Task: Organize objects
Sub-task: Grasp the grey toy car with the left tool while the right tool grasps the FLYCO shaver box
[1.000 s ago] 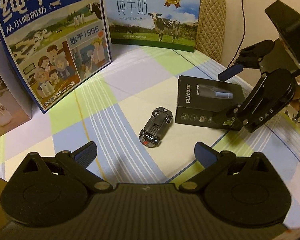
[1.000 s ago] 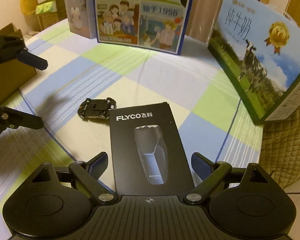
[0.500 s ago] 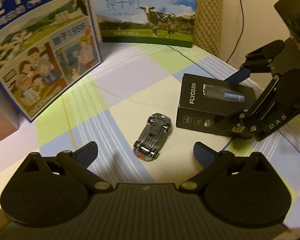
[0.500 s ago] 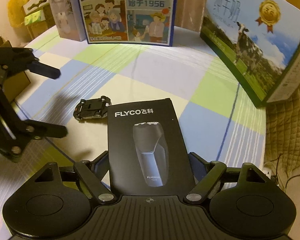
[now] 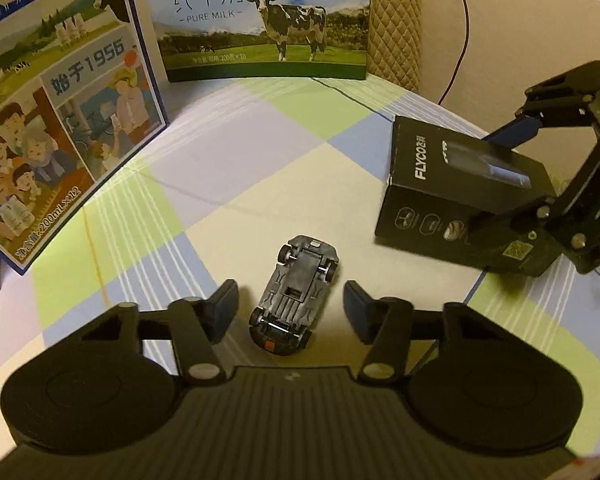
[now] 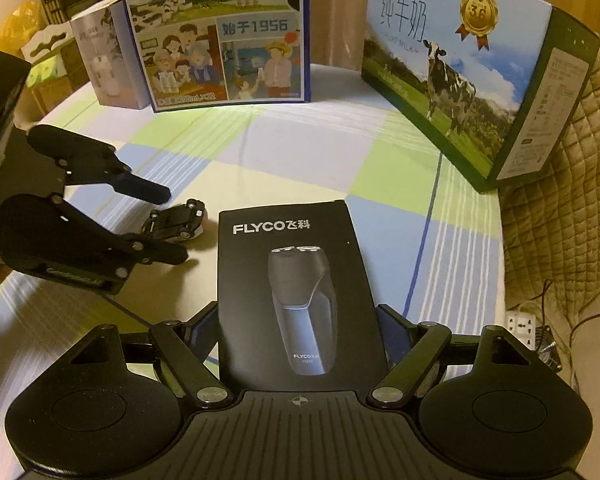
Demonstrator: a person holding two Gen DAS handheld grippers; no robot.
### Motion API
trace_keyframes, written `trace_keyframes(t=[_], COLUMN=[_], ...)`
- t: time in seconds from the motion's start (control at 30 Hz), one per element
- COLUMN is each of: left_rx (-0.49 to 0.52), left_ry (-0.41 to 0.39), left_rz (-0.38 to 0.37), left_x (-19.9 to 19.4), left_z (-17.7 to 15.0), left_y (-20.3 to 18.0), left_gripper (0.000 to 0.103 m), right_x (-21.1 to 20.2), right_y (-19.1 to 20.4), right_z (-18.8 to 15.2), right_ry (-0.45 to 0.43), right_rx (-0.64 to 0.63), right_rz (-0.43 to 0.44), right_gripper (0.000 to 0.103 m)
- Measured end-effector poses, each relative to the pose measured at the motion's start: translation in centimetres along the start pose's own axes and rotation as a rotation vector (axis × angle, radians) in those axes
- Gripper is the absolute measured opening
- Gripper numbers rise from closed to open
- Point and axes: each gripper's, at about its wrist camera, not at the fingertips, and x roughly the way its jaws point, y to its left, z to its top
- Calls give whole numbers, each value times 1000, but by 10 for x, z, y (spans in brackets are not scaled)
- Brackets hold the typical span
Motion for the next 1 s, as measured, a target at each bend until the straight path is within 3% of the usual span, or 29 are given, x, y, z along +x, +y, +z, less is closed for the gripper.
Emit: trace_keyframes(t=[0.2, 0.53, 0.7, 1.0], left_rx=[6, -143, -196, -303], left_ry=[17, 105, 122, 85], left_rz=[-19, 10, 13, 60], left_x=[2, -28, -65, -133], left_z=[1, -25, -62, -145], left_y=[-3, -20, -45, -84], left_gripper=[26, 25, 25, 25], right_x=[0, -19, -40, -71], right_y=[7, 30, 54, 118], right_z=[-10, -35, -56, -102], right_ry=[14, 37, 65, 140], right_rx=[10, 96, 135, 125], right_rz=[3, -9, -9, -44], right_gripper=[78, 77, 77, 78])
